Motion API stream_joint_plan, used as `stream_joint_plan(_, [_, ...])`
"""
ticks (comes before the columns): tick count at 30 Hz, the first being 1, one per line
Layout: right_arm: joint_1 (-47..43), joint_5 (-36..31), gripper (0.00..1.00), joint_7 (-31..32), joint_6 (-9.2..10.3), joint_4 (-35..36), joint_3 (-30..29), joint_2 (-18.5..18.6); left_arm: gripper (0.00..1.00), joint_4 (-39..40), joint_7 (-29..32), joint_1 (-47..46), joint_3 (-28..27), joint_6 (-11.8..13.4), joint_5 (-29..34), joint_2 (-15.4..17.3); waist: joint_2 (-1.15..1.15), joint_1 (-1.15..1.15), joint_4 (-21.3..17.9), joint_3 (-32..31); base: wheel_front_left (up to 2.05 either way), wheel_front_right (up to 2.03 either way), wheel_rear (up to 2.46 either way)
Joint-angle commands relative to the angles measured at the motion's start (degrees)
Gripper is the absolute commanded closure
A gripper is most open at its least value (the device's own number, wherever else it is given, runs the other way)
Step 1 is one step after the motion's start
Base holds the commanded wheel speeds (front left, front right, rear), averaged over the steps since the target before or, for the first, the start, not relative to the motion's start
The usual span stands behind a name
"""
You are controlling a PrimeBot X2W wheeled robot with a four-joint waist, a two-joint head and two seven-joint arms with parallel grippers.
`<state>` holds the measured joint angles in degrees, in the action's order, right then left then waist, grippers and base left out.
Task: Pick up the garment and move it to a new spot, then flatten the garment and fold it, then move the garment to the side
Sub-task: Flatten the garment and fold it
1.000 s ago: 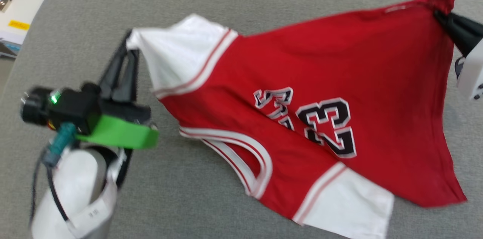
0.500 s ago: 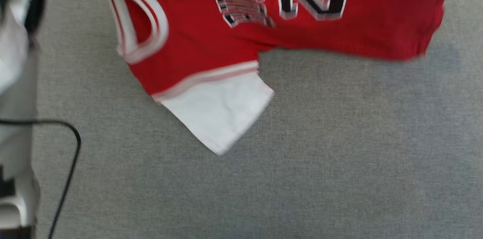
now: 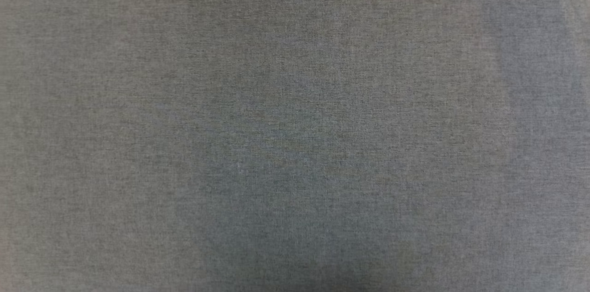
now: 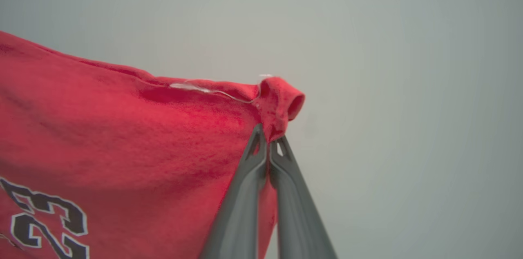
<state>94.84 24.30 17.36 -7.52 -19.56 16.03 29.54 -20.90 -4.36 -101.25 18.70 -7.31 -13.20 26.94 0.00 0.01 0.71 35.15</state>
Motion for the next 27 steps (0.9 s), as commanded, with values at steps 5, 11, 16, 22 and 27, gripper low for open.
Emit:
stream_joint_plan(5, [6.83, -0.66, 1.0, -3.35, 0.03, -6.46, 1.99, -1.42, 1.0, -5.55, -2.47, -6.97, 1.72, -0.16, -1.81, 0.83, 0.0, -0.01, -0.5, 1.43, 0.0, 0.0, 0.0])
stream_joint_plan(11, [6.7, 1.24, 1.0, -6.64, 0.03, -11.65, 6.03, -1.57, 1.0, -9.45, -5.16, -4.69, 5.04, -0.17, -5.09, 2.93, 0.0, -0.01, -0.05, 2.42, 0.0, 0.0, 0.0])
stream_joint_plan(16, [1.36, 4.26, 1.0, -9.59, 0.03, -13.34, 9.13, -1.27, 1.0, -10.55, -8.17, 2.79, 5.83, -0.17, -8.17, 4.19, 0.0, -0.01, 0.43, 2.15, 0.0, 0.0, 0.0])
stream_joint_plan(22, [-8.44, 9.02, 1.0, -13.16, 0.03, -12.89, 12.87, 0.71, 1.0, -6.82, -10.15, 16.42, 5.57, 0.75, -9.83, 5.35, 0.0, -0.01, 1.24, -0.29, 0.0, 0.0, 0.0])
stream_joint_plan(27, [-18.79, 12.49, 1.0, -15.87, 0.03, -11.01, 15.83, 2.88, 1.0, -0.24, -10.54, 30.11, 4.64, 3.18, -11.11, 5.87, 0.0, -0.01, 2.0, -3.86, 0.0, 0.0, 0.0])
